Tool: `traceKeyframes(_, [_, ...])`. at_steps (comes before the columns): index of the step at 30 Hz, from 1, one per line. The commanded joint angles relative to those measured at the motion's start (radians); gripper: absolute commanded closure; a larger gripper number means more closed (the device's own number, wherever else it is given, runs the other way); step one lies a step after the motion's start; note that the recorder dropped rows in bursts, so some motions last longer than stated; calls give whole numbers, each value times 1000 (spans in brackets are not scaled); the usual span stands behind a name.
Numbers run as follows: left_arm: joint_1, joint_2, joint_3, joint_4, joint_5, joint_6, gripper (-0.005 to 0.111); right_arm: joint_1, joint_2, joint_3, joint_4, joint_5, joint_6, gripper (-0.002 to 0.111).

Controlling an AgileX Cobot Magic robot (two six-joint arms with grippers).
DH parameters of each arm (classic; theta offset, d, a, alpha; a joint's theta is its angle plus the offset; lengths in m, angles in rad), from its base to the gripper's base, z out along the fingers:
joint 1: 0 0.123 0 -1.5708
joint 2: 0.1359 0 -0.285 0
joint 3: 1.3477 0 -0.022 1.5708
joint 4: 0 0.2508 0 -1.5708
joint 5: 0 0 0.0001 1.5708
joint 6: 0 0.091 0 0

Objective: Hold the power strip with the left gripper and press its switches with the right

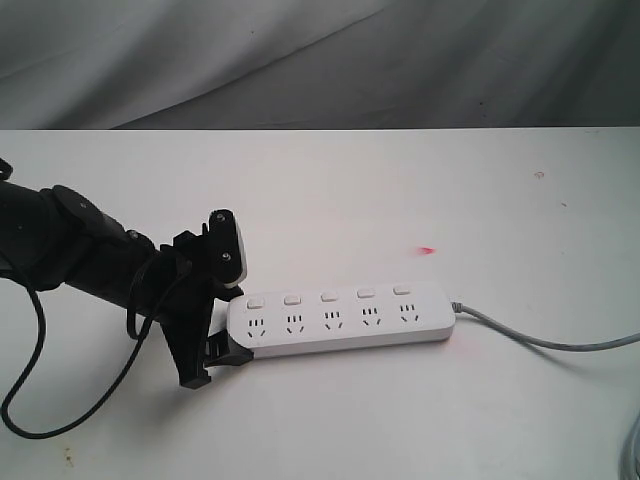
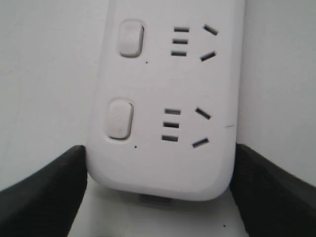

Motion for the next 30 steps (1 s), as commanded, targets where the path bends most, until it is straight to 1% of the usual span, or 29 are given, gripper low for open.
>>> traceKeyframes(1, [1,1,-6,3,-13,-1,51,3,-5,4,0,0,4,108])
traceKeyframes(20, [1,1,-6,3,-13,-3,51,3,-5,4,0,0,4,108])
traceKeyframes(22, [1,1,-6,3,-13,-3,51,3,-5,4,51,4,4,108])
traceKeyframes(25, [1,1,-6,3,-13,-3,51,3,-5,-17,109,85,4,108])
traceKeyframes(26, [1,1,-6,3,-13,-3,51,3,-5,-65,109,204,4,108])
traceKeyframes(28, [1,1,-6,3,-13,-3,51,3,-5,-127,107,316,4,108])
traceKeyframes(30, [1,1,-6,3,-13,-3,51,3,48,-193,99,315,4,108])
